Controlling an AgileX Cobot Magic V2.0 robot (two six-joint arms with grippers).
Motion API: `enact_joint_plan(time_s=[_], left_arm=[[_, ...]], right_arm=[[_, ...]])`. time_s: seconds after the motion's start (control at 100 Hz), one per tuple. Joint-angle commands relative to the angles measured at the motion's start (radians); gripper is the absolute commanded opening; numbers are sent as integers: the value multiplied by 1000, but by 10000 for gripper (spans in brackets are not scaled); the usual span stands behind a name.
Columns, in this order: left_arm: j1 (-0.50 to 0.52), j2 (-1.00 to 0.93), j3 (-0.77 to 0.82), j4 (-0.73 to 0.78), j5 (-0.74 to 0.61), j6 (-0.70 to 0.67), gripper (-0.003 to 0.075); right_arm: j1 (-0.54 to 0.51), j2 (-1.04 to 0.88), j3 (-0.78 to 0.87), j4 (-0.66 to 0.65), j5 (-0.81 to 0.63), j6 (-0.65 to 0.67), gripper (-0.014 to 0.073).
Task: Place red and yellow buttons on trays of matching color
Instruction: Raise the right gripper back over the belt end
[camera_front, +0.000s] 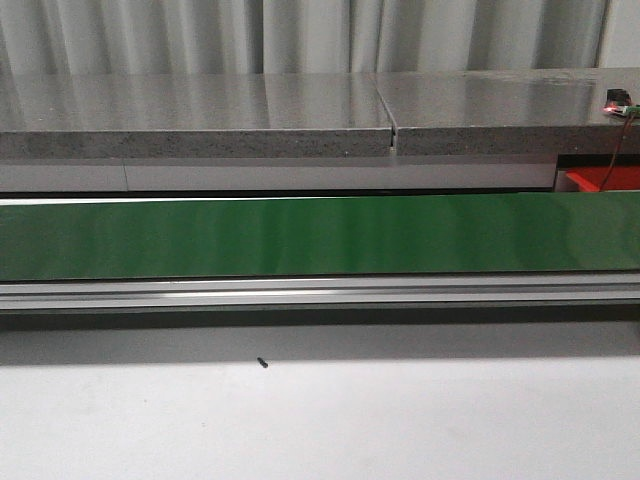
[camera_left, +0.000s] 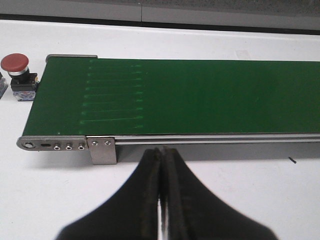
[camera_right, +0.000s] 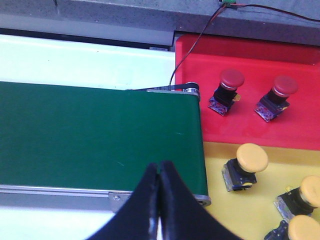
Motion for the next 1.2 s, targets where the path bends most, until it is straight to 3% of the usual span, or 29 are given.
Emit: enact_joint_plan(time_s=[0.0, 0.33, 1.19], left_arm=[[-9, 5, -26, -16, -65, -7, -20], [-9, 5, -26, -16, -65, -7, -20], [-9, 5, -26, -16, -65, -7, -20]], right_arm=[[0, -62, 15, 0, -86, -16, -62], [-1, -229, 117, 0, -68, -16, -67], [-1, -231, 121, 0, -68, -16, -67]])
